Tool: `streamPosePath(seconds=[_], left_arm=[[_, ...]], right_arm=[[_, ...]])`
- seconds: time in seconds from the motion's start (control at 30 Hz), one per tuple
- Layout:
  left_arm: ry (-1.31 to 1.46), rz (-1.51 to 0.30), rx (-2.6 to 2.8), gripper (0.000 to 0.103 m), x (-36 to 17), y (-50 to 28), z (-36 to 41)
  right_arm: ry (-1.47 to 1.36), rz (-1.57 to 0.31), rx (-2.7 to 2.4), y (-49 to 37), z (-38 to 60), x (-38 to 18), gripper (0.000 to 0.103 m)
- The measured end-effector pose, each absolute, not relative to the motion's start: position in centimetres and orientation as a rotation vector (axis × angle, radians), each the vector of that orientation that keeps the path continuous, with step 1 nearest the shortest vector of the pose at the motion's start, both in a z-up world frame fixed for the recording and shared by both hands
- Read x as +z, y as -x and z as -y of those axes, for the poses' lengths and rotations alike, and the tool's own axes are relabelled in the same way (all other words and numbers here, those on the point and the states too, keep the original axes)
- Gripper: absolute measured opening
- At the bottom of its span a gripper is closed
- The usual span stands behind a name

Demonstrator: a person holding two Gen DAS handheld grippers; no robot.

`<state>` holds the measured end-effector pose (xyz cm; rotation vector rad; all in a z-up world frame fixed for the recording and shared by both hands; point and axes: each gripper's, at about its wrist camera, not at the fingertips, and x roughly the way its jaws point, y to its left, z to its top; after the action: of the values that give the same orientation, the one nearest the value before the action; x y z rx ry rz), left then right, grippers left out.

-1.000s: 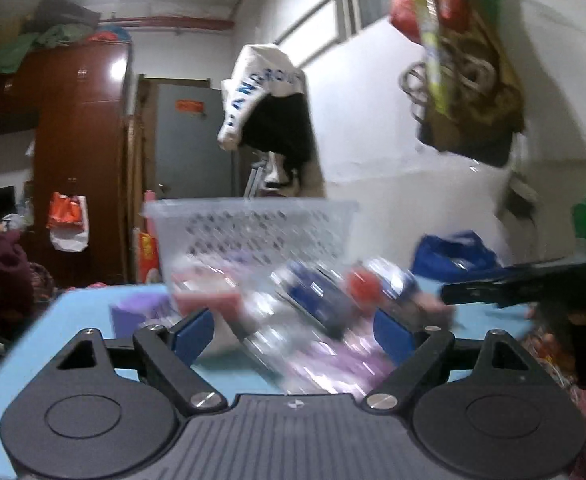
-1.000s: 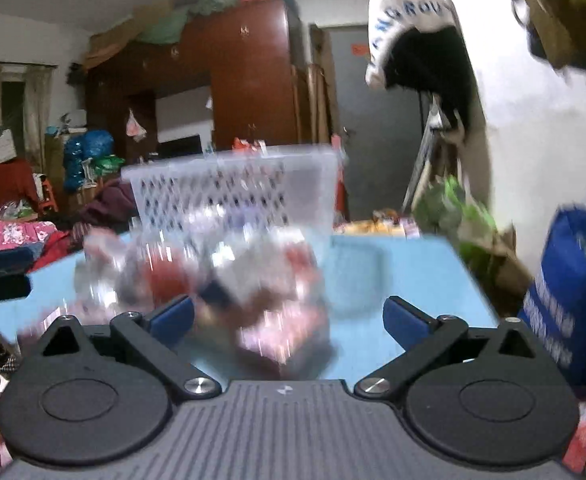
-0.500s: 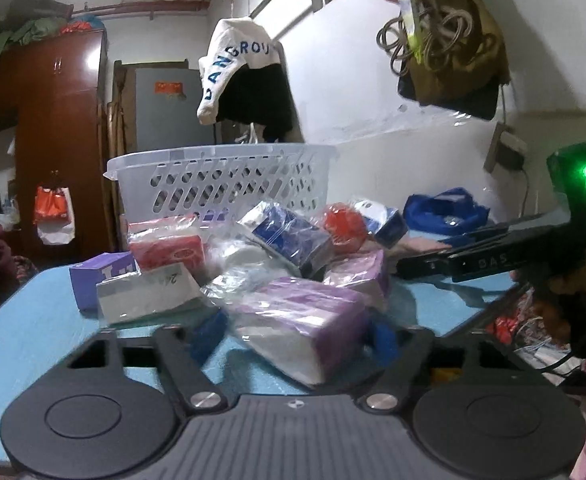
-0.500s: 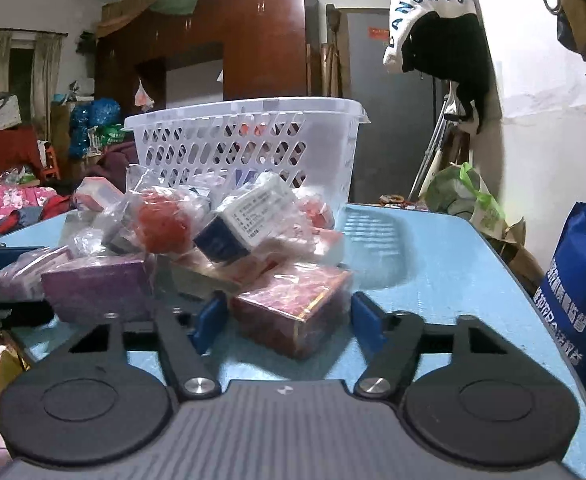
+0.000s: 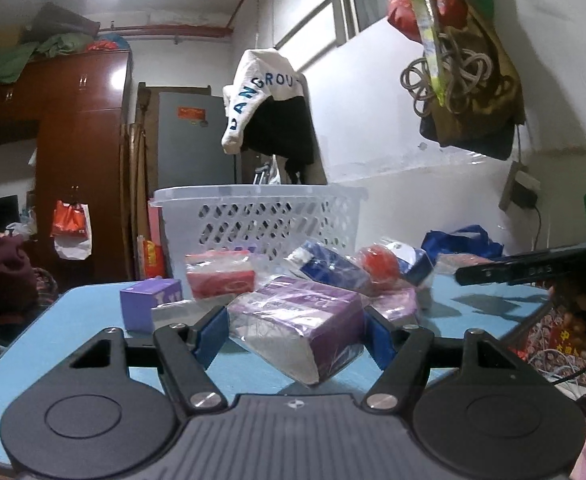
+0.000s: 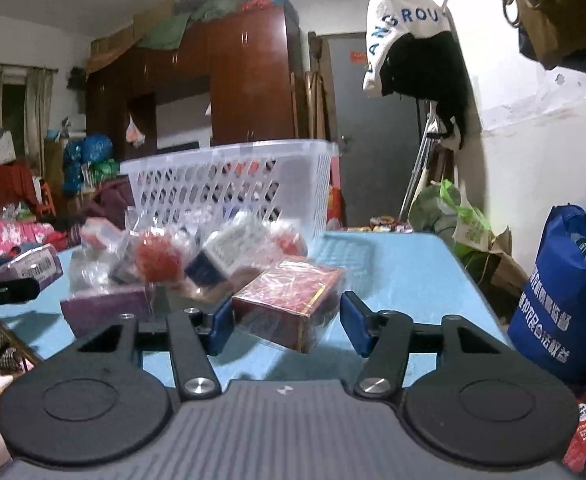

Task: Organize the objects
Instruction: 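Grasp the purple box with the left gripper while the right grasps a red box, then drop the purple box and red box into the white basket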

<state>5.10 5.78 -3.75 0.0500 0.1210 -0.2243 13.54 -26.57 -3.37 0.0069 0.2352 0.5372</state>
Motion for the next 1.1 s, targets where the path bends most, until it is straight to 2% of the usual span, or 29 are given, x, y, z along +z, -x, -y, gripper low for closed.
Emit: streamPosePath(seconds=[0.27,0.4,0.5,0.67,0.8,0.97,1.03,1.07,1.1], left_arm=[[0.009,-0.105,-0.202,0.074,-2.7,-5.2,-7.4],[0.05,-0.05,-0.212,0.074,0.6,-6.2,-8.1],[0.07,-0.034,-0.214,0.074,5.2,-9.5,-8.2],[0.062,-0.105,-0.146,0.074,11.6,-19.0,-7.6],[0.083,-0.212,-0.086,0.074,12.0,-25.5,-7.6],[0.045,-0.215,-0.065,0.075,10.9,-27.8,-7.2],[0.045,-0.232,-0.046,0.085,10.7,-28.4,-7.3],[0.048,-0.247,-0.044,0.085,10.7,-28.3,-7.3],[0.032,-0.24,-0.053,0.085,10.7,-27.5,-7.3]], right_arm=[[-0.052,-0.2,0.567,-13.7,27.2,-2.4,0.058],[-0.074,-0.147,0.606,-14.6,26.5,0.3,0.058],[-0.059,-0.079,0.647,-17.1,24.2,4.6,0.058],[0.061,-0.096,0.645,-24.1,17.9,10.0,0.057],[0.126,-0.152,0.641,-27.8,14.5,10.8,0.056],[0.178,-0.169,0.628,-28.8,13.2,10.1,0.057],[0.156,-0.207,0.63,-28.9,13.3,10.1,0.069],[0.151,-0.226,0.624,-28.7,13.4,10.1,0.09],[0.149,-0.214,0.597,-28.0,13.8,10.1,0.103]])
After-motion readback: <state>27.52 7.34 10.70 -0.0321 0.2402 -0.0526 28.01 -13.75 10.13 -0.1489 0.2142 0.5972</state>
